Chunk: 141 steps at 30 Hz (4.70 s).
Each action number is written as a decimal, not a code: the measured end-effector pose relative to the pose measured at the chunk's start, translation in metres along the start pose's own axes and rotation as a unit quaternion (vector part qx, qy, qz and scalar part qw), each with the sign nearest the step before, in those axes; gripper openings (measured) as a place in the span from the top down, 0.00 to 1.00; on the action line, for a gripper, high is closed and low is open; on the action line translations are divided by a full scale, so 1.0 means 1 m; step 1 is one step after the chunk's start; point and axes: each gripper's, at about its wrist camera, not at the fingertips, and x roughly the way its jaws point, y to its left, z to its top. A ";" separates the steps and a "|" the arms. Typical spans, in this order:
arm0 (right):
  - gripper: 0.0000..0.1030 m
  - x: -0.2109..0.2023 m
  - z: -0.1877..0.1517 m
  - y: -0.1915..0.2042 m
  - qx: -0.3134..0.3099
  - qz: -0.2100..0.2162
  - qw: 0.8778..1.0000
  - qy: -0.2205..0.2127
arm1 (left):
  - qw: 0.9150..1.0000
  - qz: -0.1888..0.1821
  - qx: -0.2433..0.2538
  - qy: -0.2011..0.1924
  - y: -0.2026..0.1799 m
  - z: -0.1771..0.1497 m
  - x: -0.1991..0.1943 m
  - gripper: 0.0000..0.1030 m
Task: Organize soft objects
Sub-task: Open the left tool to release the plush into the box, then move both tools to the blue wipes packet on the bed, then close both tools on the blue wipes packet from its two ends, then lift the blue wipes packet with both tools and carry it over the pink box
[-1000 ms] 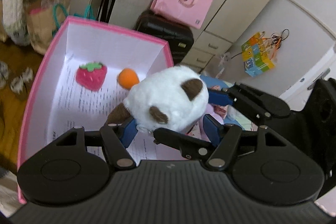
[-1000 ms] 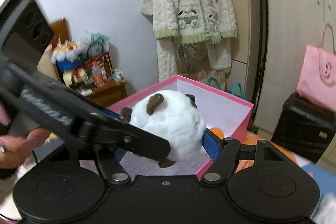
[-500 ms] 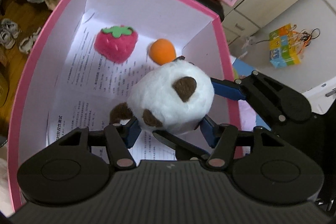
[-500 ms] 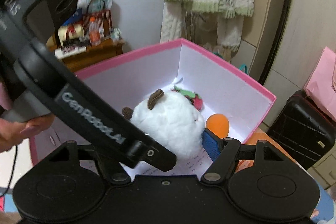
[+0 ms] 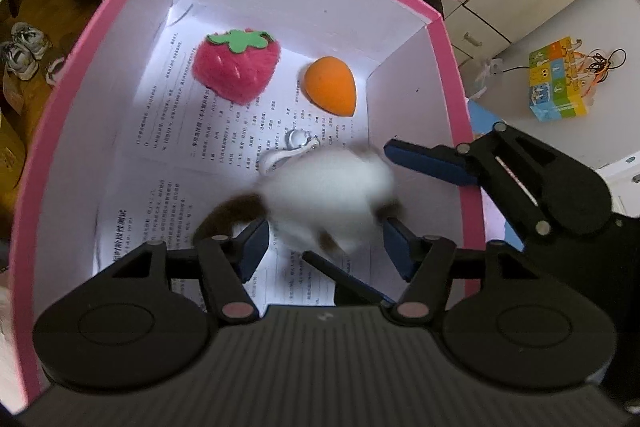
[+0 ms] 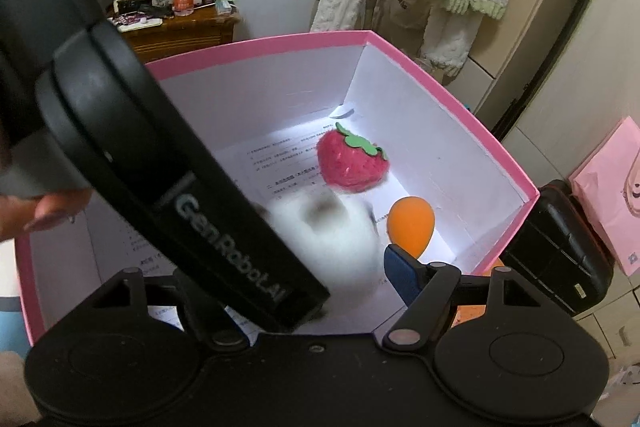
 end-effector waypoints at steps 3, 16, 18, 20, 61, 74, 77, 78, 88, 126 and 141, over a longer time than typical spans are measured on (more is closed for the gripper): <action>0.24 -0.005 -0.002 -0.003 0.011 0.011 1.000 -0.006 | 0.999 0.011 0.021 -0.021 -0.003 -0.005 -0.016 0.39; 0.24 -0.062 -0.008 -0.010 0.058 0.031 0.997 -0.046 | 0.985 0.045 0.135 -0.102 -0.033 -0.044 -0.102 0.34; 0.24 -0.072 -0.012 -0.008 0.060 0.034 0.996 -0.050 | 0.982 0.045 0.148 -0.109 -0.039 -0.050 -0.112 0.34; 0.24 -0.079 -0.013 -0.007 0.063 0.034 0.996 -0.054 | 0.980 0.043 0.155 -0.115 -0.043 -0.057 -0.120 0.33; 0.23 -0.234 -0.250 -0.005 0.190 -0.013 0.973 -0.133 | 0.960 -0.071 0.261 -0.073 -0.139 -0.189 -0.085 0.08; 0.21 -0.198 -0.318 -0.033 0.150 -0.102 0.968 -0.173 | 0.948 -0.096 0.297 -0.058 -0.194 -0.186 0.006 0.12; 0.21 -0.182 -0.331 -0.040 0.152 -0.087 0.971 -0.164 | 0.951 -0.098 0.289 -0.051 -0.198 -0.182 0.028 0.13; 0.21 -0.177 -0.334 -0.042 0.152 -0.083 0.972 -0.161 | 0.951 -0.095 0.289 -0.051 -0.200 -0.181 0.035 0.14; 0.21 -0.143 -0.347 -0.057 0.128 -0.054 0.978 -0.157 | 0.967 -0.076 0.233 -0.070 -0.187 -0.162 0.074 0.34; 0.42 -0.115 -0.327 -0.033 0.238 -0.104 0.947 -0.188 | 0.965 -0.011 0.222 -0.138 -0.205 -0.183 0.094 0.61; 0.41 -0.125 -0.312 -0.012 0.248 -0.117 0.946 -0.175 | 0.969 -0.013 0.228 -0.096 -0.199 -0.187 0.071 0.61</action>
